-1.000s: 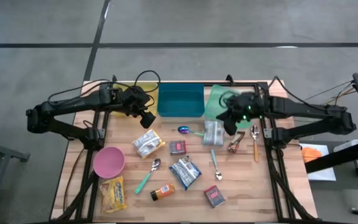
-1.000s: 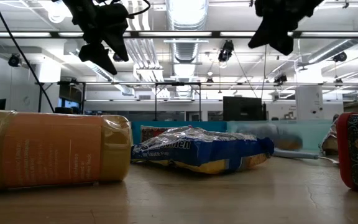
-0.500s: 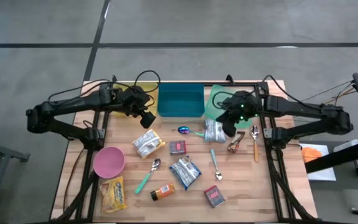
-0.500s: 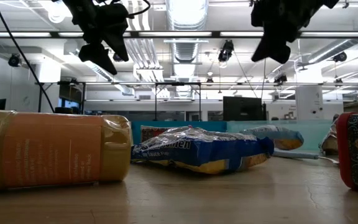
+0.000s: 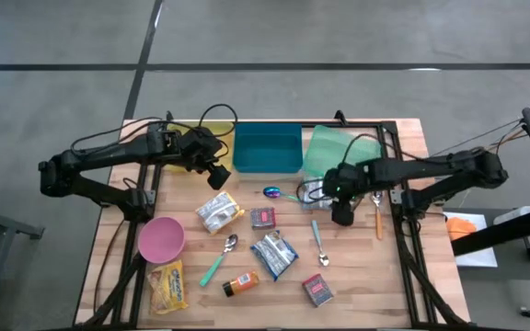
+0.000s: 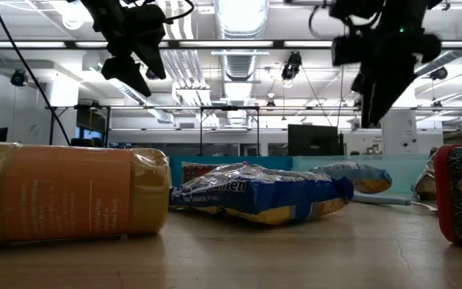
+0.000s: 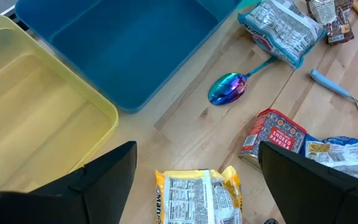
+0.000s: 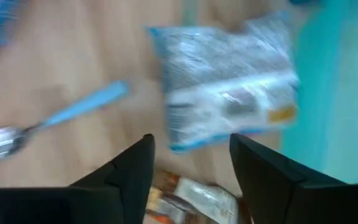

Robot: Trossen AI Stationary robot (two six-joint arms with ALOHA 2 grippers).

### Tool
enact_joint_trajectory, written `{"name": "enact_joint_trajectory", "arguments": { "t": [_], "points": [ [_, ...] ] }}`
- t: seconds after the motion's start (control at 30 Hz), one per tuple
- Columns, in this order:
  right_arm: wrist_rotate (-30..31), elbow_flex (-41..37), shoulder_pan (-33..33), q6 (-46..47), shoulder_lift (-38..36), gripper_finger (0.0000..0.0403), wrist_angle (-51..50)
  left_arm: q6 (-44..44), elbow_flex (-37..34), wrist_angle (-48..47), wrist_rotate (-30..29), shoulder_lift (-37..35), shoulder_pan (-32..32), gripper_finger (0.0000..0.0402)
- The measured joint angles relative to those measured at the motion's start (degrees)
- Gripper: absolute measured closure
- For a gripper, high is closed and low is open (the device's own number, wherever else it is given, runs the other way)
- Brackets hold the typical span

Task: Pick & Place Food Item
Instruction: Put the light blue noodle pack into the green bin

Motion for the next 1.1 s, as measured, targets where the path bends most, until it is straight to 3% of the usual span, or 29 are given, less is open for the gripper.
{"name": "enact_joint_trajectory", "arguments": {
  "t": [0.17,0.4,0.67,1.1],
  "points": [
    [1.59,-0.01,1.8,7.28,4.08,0.0169,3.57,0.01,0.0,0.0,0.0,0.0,0.0,0.0058],
    [2.22,-0.01,3.49,7.21,9.9,0.0167,5.74,0.01,0.0,-0.02,0.0,0.0,-0.02,0.0058],
    [14.62,-0.07,5.36,3.73,13.69,0.0167,5.59,0.01,0.0,-0.04,0.02,0.0,-0.02,0.0058],
    [15.56,-2.52,9.5,2.42,13.6,0.0167,7.23,-0.01,0.0,-0.46,0.02,0.0,-0.02,0.0058]
  ]
}}
